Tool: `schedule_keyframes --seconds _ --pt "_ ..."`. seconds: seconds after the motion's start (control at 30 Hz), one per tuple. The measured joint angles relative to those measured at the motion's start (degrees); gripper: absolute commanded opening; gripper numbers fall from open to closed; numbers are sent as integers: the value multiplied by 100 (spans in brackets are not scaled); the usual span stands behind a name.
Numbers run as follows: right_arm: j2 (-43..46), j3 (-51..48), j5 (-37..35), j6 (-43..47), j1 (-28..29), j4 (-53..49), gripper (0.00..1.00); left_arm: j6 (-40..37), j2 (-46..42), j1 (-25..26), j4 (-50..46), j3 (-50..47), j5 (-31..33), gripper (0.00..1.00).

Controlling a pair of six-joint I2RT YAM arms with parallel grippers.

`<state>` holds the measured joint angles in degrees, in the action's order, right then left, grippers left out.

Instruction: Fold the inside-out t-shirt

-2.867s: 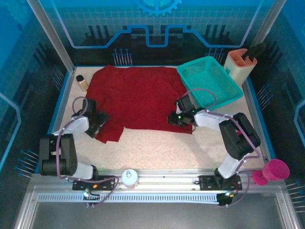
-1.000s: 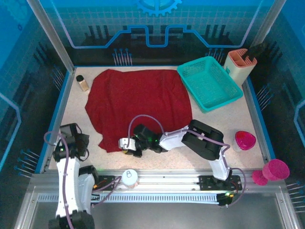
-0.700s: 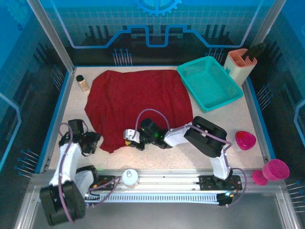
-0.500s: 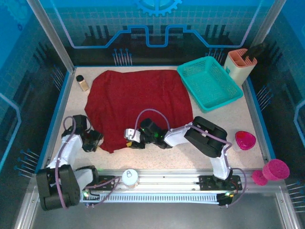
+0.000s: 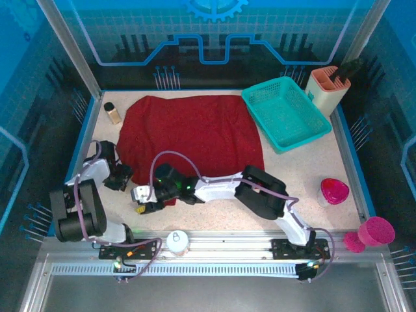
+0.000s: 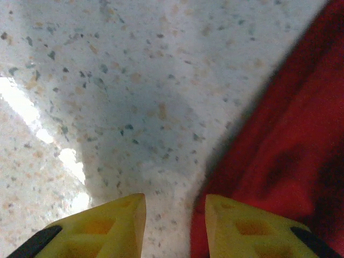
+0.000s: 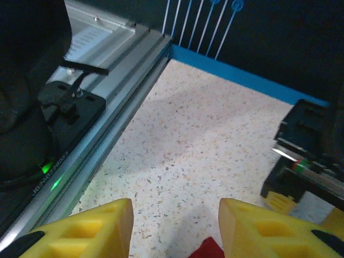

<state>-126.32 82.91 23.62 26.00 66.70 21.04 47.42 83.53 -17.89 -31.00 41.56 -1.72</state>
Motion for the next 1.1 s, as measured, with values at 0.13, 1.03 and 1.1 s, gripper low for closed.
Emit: schedule_keyframes --seconds 0.13,1.03,1.1 --pt "-546 313 -319 44 68 -404 48 11 280 -55 -79 149 -50 34" --pt "-1073 1088 -1451 -1394 55 -1078 43 260 413 -76 -297 271 87 28" --pt "-1102 1198 -1655 -1578 52 -1198 43 273 413 -76 -299 278 87 28"
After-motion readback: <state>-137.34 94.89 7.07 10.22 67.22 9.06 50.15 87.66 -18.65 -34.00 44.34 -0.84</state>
